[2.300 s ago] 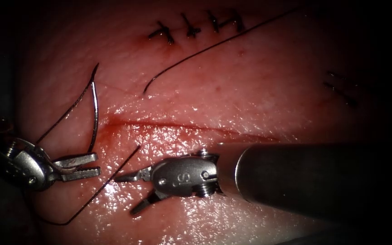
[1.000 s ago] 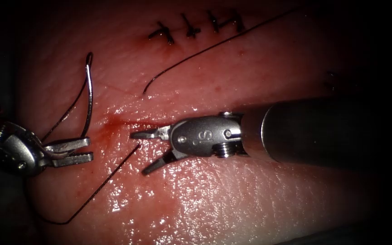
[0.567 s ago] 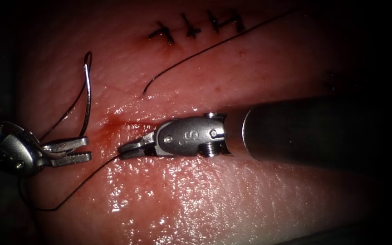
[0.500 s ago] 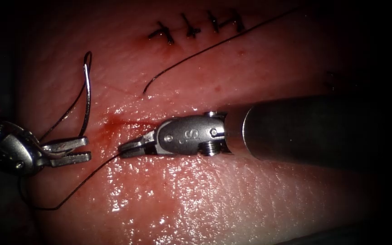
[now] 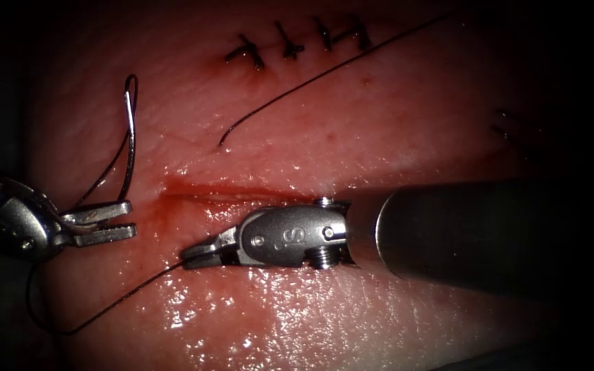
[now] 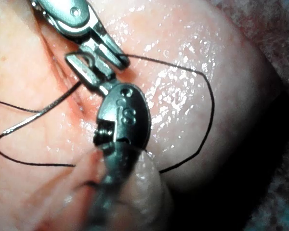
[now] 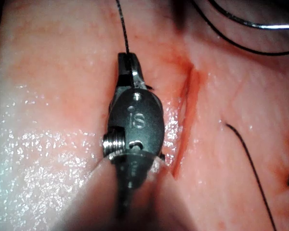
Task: Wound Closure
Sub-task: Pull suture through incision until only a short tail is left above wound
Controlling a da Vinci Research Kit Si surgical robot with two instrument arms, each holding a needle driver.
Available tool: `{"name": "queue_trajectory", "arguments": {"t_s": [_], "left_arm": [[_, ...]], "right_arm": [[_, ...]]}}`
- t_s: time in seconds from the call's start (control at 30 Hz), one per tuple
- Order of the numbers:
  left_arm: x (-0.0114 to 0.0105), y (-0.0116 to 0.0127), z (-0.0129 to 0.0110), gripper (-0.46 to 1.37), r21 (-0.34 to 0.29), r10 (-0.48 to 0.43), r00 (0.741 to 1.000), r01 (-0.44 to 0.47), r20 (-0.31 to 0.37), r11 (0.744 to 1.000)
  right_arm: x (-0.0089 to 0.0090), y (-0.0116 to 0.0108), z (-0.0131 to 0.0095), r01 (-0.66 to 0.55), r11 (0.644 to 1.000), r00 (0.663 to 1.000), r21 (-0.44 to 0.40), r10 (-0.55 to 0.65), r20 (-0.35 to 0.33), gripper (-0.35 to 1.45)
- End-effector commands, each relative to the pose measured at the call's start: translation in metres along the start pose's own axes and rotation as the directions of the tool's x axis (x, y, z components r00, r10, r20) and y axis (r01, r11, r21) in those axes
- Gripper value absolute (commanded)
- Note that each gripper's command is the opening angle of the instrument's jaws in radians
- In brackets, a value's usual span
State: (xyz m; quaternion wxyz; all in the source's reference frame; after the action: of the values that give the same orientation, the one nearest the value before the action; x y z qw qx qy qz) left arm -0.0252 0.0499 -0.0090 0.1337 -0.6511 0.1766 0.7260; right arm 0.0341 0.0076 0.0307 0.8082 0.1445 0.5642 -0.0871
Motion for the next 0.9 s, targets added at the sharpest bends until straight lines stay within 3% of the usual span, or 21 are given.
{"name": "queue_trajectory", "arguments": {"t_s": [0.03,0.37,0.63,0.9], "left_arm": [[0.0001,-0.0001,0.0000,-0.35,-0.011,0.000,1.000,0.000,0.000,1.000],[0.0001,-0.0004,0.0001,-0.35,-0.003,-0.004,1.000,0.004,-0.004,1.000],[0.0000,-0.0004,0.0001,-0.35,-0.003,-0.004,1.000,0.004,-0.004,1.000],[0.0000,-0.0003,0.0000,-0.35,-0.001,-0.002,1.000,0.002,-0.006,1.000]], "right_arm": [[0.0002,-0.0003,0.0002,0.009,1.000,1.000,0.008,-0.009,0.008,-0.35],[0.0028,-0.0061,0.0031,0.007,0.996,0.999,0.094,-0.010,0.031,-0.35],[0.0048,-0.0109,0.0077,-0.058,0.962,0.998,0.266,0.052,0.031,-0.35],[0.0063,-0.0125,0.0098,-0.058,0.933,0.998,0.354,0.056,0.016,-0.35]]}}
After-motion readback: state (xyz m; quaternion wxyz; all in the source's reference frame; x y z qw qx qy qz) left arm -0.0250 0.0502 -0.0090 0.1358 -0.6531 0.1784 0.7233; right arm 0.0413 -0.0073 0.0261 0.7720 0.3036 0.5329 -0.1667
